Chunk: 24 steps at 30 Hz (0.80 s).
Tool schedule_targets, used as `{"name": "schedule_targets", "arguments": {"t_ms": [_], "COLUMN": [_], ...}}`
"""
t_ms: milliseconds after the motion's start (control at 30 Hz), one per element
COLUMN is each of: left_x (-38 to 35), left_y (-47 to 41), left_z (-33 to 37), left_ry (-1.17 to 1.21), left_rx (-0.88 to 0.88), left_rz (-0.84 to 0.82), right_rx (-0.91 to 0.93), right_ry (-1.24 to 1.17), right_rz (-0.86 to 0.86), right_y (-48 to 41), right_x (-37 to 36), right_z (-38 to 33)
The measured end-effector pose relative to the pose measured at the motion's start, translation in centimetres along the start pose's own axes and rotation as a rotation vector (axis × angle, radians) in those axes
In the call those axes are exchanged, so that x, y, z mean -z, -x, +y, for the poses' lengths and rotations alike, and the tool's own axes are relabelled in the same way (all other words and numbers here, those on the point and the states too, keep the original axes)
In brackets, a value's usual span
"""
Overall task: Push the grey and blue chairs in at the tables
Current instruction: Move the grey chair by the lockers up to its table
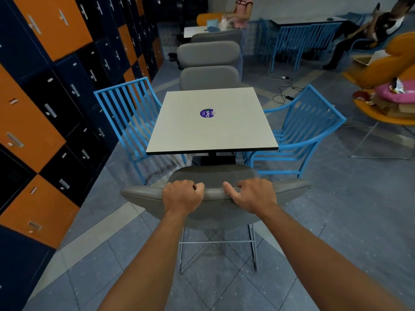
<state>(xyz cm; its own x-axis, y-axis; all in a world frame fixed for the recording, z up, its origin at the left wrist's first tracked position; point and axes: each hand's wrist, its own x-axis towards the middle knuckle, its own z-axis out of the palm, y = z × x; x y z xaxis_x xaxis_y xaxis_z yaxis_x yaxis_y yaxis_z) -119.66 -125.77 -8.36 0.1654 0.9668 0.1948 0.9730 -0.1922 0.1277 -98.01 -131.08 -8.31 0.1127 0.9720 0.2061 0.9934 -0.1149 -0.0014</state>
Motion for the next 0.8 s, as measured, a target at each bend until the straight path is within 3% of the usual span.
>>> {"name": "schedule_targets", "arguments": {"t_ms": [800], "left_x": [-0.23], "left_y": [-0.26], "left_z": [-0.24], "left_ry": [-0.007], "left_rx": [0.011], "left_rz": [-0.021], "right_rx": [-0.021], "right_ry": [0.026], "right_rz": [-0.054], "right_y": [0.07], "right_x": [0.32], "right_z": [-0.21]}}
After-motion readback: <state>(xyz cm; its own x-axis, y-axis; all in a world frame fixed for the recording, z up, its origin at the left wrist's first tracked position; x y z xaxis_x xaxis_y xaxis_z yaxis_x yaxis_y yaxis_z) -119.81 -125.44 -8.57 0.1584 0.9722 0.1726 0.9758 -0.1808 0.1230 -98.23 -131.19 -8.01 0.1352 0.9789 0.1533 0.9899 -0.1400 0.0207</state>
